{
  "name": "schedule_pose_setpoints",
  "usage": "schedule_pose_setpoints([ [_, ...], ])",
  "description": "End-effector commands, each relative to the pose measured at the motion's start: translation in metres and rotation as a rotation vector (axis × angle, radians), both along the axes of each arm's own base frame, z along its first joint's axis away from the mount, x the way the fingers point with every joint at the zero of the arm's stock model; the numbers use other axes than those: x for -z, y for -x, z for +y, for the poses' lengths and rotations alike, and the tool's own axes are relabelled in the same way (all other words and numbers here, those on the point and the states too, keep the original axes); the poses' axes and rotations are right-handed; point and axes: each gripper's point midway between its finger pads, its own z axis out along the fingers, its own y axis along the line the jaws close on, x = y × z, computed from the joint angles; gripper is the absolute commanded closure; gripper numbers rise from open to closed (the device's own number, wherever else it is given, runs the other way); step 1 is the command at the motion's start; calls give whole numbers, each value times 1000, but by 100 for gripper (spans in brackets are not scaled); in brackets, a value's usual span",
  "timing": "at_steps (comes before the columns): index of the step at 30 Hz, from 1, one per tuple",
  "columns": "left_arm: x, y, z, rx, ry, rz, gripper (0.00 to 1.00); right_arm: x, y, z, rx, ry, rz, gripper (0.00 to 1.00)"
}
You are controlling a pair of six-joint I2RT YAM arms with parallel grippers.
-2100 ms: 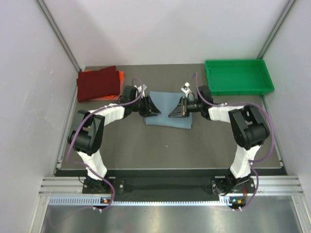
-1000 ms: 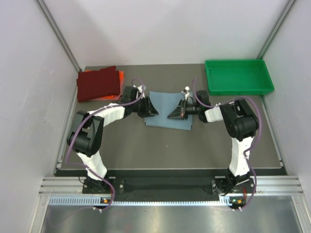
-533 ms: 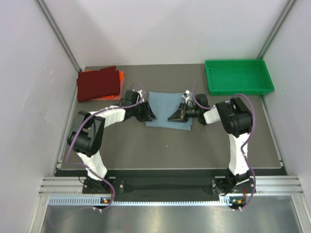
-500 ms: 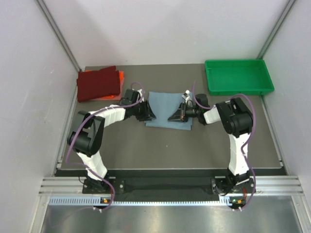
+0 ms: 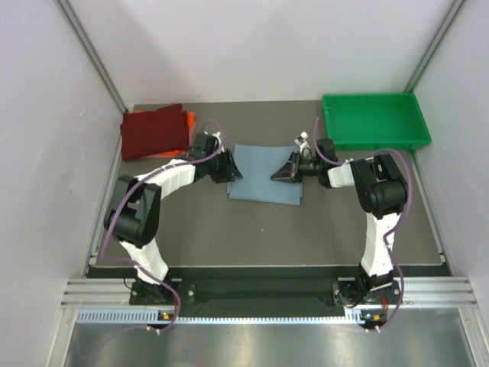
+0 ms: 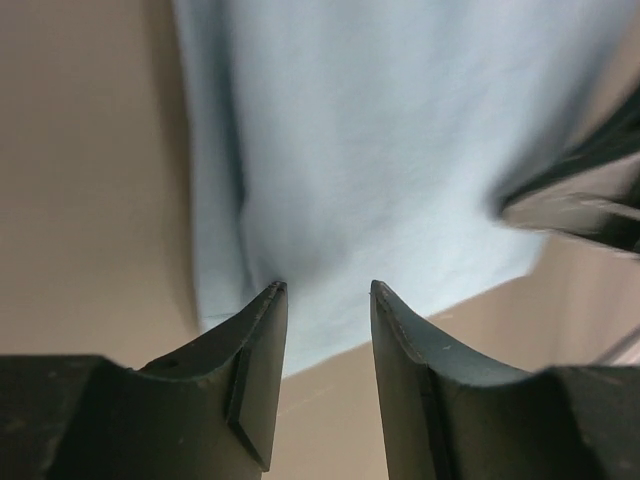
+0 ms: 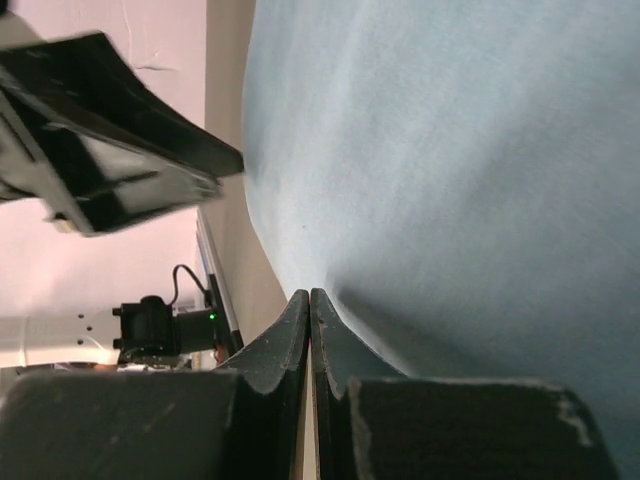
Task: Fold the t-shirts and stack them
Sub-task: Neatly place the folded tshirt to the corner
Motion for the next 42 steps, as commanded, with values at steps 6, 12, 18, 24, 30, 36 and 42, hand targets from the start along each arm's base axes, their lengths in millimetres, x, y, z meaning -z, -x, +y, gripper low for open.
schedule_pose_setpoints([
  [6, 55, 7, 14, -6, -85, 76, 56, 17, -13, -20, 45, 37, 7, 100],
  [12, -14, -20, -2, 35, -20, -37, 55, -9, -33, -38, 90, 56, -39, 100],
  [18, -44, -55, -21, 76, 69, -119, 55, -32, -66, -49, 125, 47, -108, 100],
  [24, -7, -95, -20, 105, 72, -117, 55, -23, -93, -67, 188, 41, -117, 100],
  [30, 25, -133, -8, 73, 98, -85, 55, -1, -119, -97, 287, 71, -101, 100],
  [36, 17, -142, 3, 80, 60, -108, 54, 20, -129, -112, 336, 157, -72, 100],
  [42, -14, -138, 38, 58, -28, -175, 49, 1, -128, -118, 343, 227, -79, 97],
])
